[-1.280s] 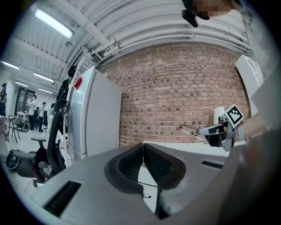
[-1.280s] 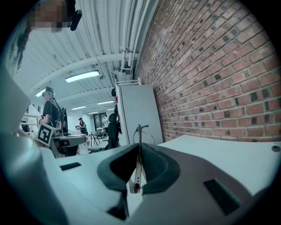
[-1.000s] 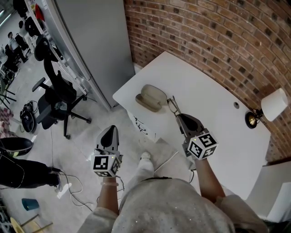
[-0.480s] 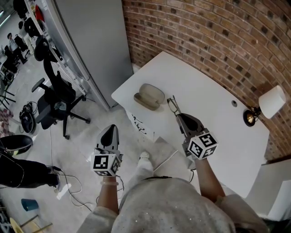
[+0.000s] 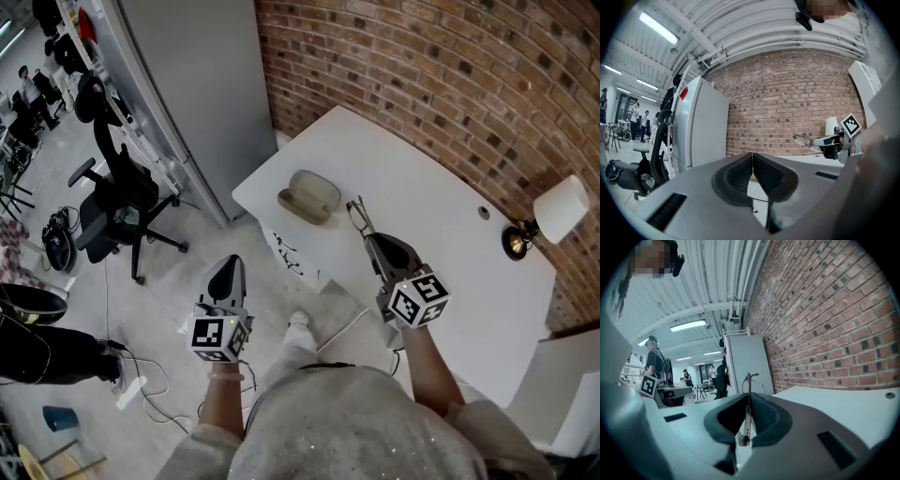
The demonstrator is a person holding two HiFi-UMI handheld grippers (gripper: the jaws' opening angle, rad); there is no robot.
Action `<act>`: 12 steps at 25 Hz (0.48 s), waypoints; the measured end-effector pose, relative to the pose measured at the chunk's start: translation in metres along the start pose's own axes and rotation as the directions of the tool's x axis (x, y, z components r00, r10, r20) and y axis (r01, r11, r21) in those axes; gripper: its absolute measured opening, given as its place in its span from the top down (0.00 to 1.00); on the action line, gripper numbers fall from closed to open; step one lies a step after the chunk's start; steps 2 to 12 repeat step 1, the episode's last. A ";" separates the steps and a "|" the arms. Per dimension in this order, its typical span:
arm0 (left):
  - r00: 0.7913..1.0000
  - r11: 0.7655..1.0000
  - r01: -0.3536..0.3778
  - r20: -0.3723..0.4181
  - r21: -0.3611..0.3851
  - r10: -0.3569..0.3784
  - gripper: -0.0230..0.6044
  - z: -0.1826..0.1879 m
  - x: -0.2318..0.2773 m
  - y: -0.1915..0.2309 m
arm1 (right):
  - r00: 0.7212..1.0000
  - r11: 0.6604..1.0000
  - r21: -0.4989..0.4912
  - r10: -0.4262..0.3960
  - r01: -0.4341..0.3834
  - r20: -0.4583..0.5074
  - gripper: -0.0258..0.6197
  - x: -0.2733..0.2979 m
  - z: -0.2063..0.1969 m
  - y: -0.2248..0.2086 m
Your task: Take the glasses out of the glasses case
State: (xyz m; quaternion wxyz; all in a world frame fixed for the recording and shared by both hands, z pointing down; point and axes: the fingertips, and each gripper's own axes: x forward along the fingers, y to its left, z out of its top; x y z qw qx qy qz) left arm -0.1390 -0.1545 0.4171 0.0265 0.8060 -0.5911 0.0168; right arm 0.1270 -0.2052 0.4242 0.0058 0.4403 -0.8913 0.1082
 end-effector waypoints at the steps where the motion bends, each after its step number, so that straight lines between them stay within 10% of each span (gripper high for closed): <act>1: 1.000 1.000 -0.001 0.002 -0.001 0.001 0.95 0.001 -0.001 0.000 | 1.000 1.000 0.002 0.000 0.000 0.000 0.92 -0.001 0.000 0.000; 12: 1.000 1.000 -0.001 0.002 -0.001 0.001 0.95 0.001 -0.001 0.000 | 1.000 1.000 0.002 0.000 0.000 0.000 0.92 -0.001 0.000 0.000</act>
